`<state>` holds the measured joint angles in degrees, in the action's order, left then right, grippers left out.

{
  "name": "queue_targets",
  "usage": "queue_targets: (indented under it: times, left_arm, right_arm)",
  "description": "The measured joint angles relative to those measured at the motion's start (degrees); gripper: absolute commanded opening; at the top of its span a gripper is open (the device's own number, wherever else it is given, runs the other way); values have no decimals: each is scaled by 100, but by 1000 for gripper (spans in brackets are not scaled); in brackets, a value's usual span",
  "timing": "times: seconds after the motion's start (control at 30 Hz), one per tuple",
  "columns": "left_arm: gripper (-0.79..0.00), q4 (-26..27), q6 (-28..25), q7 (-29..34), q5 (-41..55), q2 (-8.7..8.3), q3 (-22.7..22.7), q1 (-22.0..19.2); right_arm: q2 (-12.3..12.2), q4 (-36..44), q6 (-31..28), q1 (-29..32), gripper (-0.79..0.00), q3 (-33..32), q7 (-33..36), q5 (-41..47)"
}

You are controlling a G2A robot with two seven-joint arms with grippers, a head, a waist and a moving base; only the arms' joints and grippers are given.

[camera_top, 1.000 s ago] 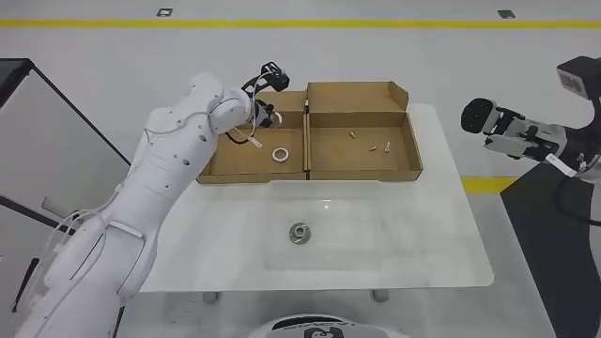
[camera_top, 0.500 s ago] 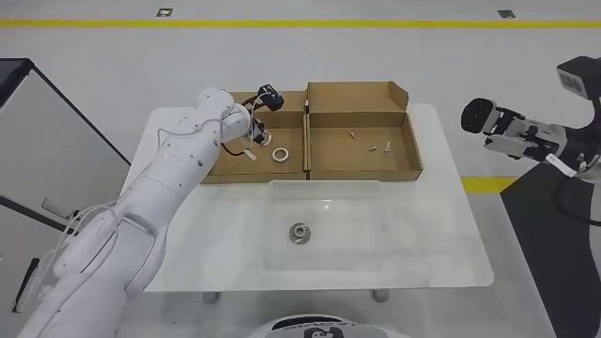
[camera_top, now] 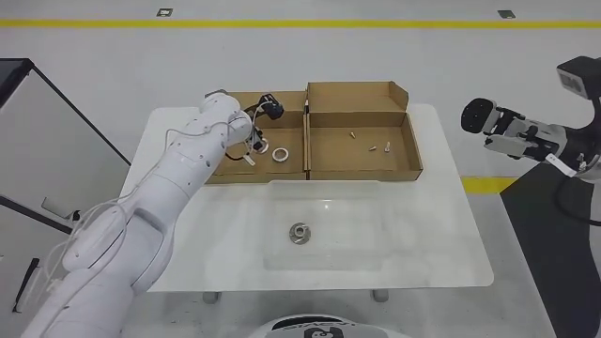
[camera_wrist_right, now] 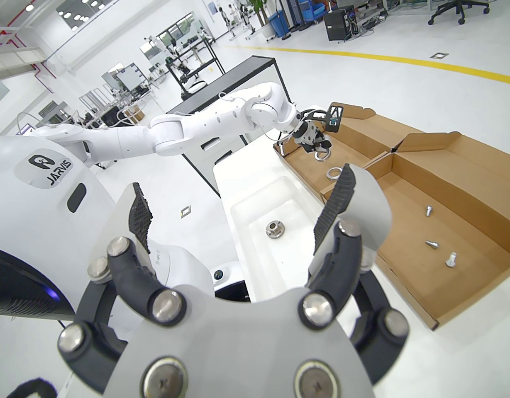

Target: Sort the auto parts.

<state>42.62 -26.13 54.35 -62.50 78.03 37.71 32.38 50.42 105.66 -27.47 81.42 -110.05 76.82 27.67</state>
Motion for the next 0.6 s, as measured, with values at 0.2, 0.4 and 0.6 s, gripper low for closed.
queue_targets:
  times: [0.2,0.4,0.6]
  left_arm:
    - [-785,-293,-66,-85,-17,137,-144,-73]
    - [-748,-602,-126,-172,17,275,-250,-159]
    - [-606,-882,-149,-259,27,393,-323,-244]
  right_arm:
    - [0,0,0,0,0,0,0,0]
    - [0,0,0,0,0,0,0,0]
    - [0,0,0,0,0,0,0,0]
